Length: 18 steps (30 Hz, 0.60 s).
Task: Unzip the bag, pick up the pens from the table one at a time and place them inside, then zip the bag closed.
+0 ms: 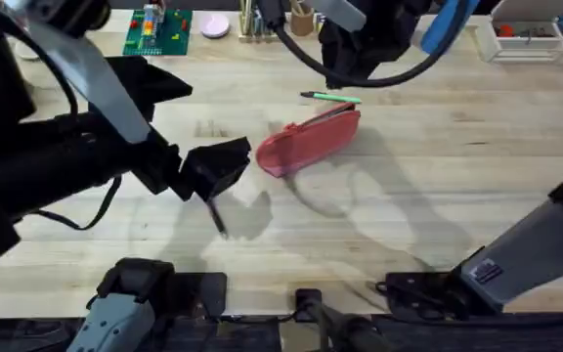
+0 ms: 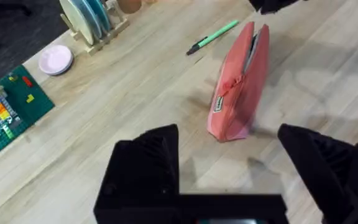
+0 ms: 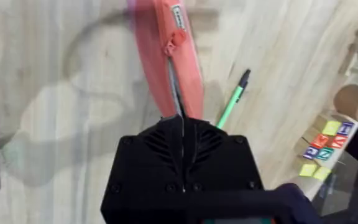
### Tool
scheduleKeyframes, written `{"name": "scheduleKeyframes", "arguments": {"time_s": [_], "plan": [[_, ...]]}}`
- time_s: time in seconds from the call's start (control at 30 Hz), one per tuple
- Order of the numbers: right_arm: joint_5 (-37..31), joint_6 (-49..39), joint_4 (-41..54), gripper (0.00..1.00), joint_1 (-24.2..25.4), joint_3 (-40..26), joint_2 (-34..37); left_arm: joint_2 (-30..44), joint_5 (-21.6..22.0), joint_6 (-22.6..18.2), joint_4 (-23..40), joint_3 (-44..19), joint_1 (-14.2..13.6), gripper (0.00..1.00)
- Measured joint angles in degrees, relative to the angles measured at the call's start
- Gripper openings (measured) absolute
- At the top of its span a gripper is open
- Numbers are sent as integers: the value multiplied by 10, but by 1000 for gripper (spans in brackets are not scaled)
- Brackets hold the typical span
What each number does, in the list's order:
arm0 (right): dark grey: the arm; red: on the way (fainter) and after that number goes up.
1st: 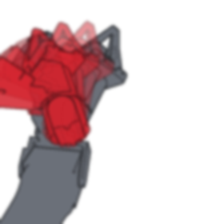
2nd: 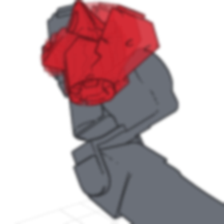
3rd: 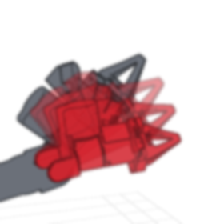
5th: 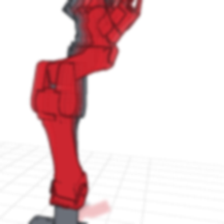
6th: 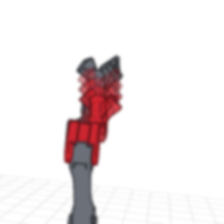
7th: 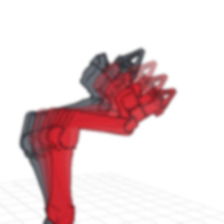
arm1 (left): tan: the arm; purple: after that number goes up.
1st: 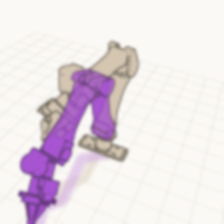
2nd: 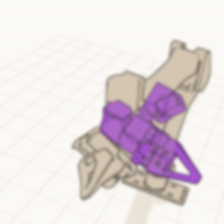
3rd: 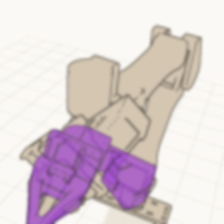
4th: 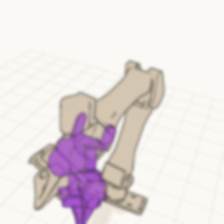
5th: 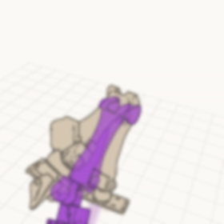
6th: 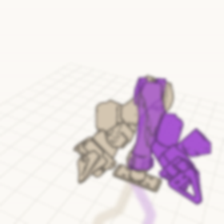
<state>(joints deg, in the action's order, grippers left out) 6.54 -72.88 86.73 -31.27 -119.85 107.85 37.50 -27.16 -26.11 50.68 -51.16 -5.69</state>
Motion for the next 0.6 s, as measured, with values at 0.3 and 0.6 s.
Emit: {"name": "scheduleKeyframes", "arguments": {"time_s": [0.3, 0.6], "plan": [[9, 0, 13, 31, 0, 0, 21, 0, 0, 0, 1, 0, 0, 992], [16, 0, 8, 32, 1, 3, 42, 0, 0, 0, 1, 0, 0, 993]]}}
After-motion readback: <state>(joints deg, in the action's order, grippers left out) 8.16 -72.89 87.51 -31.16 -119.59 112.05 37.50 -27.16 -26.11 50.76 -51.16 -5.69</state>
